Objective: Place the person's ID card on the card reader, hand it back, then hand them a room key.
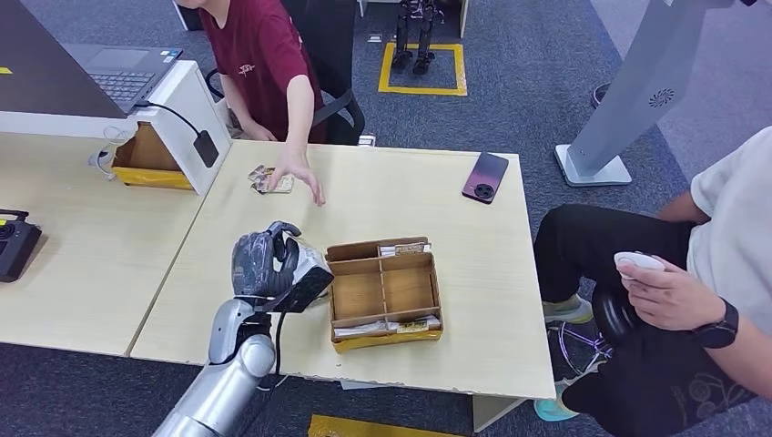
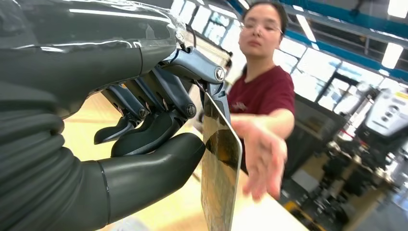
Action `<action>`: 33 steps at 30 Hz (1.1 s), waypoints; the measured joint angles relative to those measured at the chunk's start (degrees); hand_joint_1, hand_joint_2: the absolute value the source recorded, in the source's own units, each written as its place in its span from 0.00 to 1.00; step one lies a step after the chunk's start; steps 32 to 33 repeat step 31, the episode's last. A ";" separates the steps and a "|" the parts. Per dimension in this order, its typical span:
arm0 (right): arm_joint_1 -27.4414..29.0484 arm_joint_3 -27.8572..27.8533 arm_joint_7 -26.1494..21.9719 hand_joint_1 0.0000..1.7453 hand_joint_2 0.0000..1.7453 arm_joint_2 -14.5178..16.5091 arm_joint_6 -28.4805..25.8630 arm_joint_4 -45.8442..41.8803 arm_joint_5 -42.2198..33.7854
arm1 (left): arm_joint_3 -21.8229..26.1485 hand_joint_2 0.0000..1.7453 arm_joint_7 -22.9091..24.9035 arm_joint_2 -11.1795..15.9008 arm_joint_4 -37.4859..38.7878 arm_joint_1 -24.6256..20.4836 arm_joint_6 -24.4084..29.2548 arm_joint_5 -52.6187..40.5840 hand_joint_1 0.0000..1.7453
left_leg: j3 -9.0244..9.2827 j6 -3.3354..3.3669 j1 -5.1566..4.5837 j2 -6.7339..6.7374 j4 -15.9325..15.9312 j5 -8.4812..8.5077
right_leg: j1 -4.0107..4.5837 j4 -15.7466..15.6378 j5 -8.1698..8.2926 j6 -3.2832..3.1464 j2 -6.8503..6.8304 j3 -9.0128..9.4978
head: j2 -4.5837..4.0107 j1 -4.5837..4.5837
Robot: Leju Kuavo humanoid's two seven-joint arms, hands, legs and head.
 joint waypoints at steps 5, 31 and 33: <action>0.00 0.00 -0.18 0.00 0.00 0.01 -0.07 0.00 0.35 | 3.04 1.00 1.01 0.72 2.23 -3.14 1.00 -0.81 1.00 | 0.00 -0.01 0.01 0.00 0.00 0.01 | 0.00 0.01 0.02 -0.02 0.00 0.00 | 0.00 0.00; 0.03 0.00 -0.28 0.00 0.00 0.00 -0.15 0.01 0.43 | 12.94 1.00 -2.36 0.37 6.80 -5.32 1.09 -5.18 0.00 | -0.03 -0.01 0.01 0.01 0.00 0.01 | 0.01 0.01 0.01 -0.02 0.02 -0.03 | 0.00 0.00; 0.03 0.00 -0.28 0.00 0.00 0.00 -0.15 0.01 0.43 | 12.94 1.00 -2.36 0.37 6.80 -5.32 1.09 -5.18 0.00 | -0.03 -0.01 0.01 0.01 0.00 0.01 | 0.01 0.01 0.01 -0.02 0.02 -0.03 | 0.00 0.00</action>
